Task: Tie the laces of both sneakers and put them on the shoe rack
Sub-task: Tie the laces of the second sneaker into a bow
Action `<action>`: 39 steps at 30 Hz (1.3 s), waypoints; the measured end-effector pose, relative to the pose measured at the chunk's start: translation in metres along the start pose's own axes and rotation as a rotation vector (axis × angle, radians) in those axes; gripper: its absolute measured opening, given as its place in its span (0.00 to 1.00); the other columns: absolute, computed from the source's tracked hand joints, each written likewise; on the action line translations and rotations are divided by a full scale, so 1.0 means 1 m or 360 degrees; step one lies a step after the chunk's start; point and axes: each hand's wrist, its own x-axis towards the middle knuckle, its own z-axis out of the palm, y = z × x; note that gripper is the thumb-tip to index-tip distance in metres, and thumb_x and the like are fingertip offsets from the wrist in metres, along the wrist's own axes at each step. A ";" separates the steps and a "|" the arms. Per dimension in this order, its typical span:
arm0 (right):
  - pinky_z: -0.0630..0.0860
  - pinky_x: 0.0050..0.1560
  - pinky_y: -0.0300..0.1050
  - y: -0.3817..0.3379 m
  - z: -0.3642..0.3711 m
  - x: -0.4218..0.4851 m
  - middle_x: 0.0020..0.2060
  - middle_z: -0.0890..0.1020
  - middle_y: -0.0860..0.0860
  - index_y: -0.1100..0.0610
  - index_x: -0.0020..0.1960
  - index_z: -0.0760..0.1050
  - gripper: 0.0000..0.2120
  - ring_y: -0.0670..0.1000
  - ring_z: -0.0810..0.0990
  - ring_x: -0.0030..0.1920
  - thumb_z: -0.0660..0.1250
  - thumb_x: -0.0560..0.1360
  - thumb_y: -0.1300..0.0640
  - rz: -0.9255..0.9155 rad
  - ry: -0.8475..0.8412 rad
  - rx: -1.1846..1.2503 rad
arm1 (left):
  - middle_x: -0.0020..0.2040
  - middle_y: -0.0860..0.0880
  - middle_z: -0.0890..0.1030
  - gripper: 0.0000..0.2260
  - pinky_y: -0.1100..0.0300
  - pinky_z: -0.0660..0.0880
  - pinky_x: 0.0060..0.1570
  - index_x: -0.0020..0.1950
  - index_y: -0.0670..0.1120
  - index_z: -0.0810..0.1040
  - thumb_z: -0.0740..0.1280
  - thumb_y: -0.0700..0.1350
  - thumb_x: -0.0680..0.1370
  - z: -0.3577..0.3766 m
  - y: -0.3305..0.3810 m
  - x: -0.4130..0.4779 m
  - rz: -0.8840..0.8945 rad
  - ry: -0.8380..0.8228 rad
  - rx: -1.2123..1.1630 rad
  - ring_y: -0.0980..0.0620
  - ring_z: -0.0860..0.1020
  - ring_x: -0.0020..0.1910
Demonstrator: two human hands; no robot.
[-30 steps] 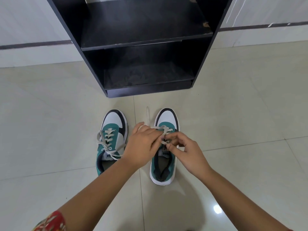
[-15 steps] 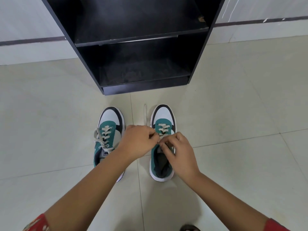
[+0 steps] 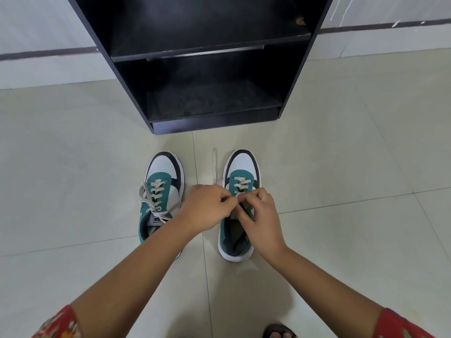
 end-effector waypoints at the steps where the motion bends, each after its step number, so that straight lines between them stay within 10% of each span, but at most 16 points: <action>1: 0.69 0.53 0.37 0.000 -0.001 0.000 0.45 0.72 0.47 0.55 0.44 0.78 0.05 0.48 0.71 0.52 0.66 0.72 0.54 -0.0001 -0.0015 0.0020 | 0.29 0.45 0.79 0.17 0.53 0.73 0.51 0.32 0.43 0.78 0.57 0.52 0.72 0.001 -0.002 0.000 0.0031 0.0057 0.0012 0.48 0.76 0.33; 6: 0.70 0.52 0.29 -0.018 -0.030 0.006 0.47 0.76 0.50 0.55 0.32 0.75 0.10 0.42 0.76 0.51 0.63 0.71 0.56 0.0080 0.0086 0.0456 | 0.21 0.56 0.67 0.12 0.54 0.66 0.57 0.43 0.51 0.80 0.59 0.53 0.79 -0.003 -0.016 -0.002 0.0204 0.0520 0.0117 0.64 0.67 0.26; 12: 0.63 0.29 0.42 -0.031 -0.091 0.029 0.21 0.65 0.46 0.61 0.32 0.68 0.17 0.49 0.63 0.24 0.67 0.75 0.54 0.0272 0.0024 0.0370 | 0.20 0.51 0.69 0.17 0.58 0.66 0.35 0.28 0.46 0.70 0.64 0.49 0.75 -0.017 -0.028 -0.003 0.0210 0.0957 0.0426 0.48 0.65 0.21; 20: 0.69 0.40 0.43 -0.007 -0.094 0.026 0.44 0.81 0.52 0.54 0.47 0.78 0.15 0.56 0.79 0.45 0.60 0.75 0.44 0.0470 -0.0586 -0.1503 | 0.42 0.49 0.81 0.12 0.48 0.63 0.62 0.45 0.45 0.79 0.59 0.50 0.76 -0.009 -0.051 -0.001 -0.0191 0.0367 0.1261 0.46 0.77 0.46; 24: 0.68 0.42 0.44 0.005 -0.085 0.020 0.51 0.80 0.52 0.53 0.56 0.76 0.21 0.55 0.78 0.49 0.52 0.78 0.42 0.0534 -0.0845 -0.1639 | 0.52 0.49 0.81 0.14 0.46 0.62 0.63 0.53 0.47 0.79 0.57 0.52 0.78 0.002 -0.051 -0.004 -0.0158 0.0302 0.1273 0.45 0.75 0.54; 29: 0.73 0.47 0.46 0.002 -0.060 0.018 0.53 0.81 0.47 0.49 0.57 0.76 0.16 0.53 0.78 0.53 0.58 0.77 0.43 0.0131 -0.0400 -0.0996 | 0.61 0.55 0.78 0.13 0.50 0.66 0.62 0.61 0.53 0.75 0.61 0.50 0.77 0.021 -0.038 0.001 0.0178 0.0342 0.0433 0.50 0.74 0.60; 39: 0.67 0.33 0.42 -0.001 -0.070 0.019 0.36 0.81 0.47 0.52 0.38 0.75 0.06 0.54 0.78 0.38 0.65 0.68 0.50 0.0227 -0.0371 -0.0970 | 0.46 0.51 0.80 0.04 0.50 0.66 0.61 0.44 0.48 0.77 0.63 0.44 0.75 0.021 -0.046 -0.011 0.0107 0.0655 0.0665 0.48 0.77 0.47</action>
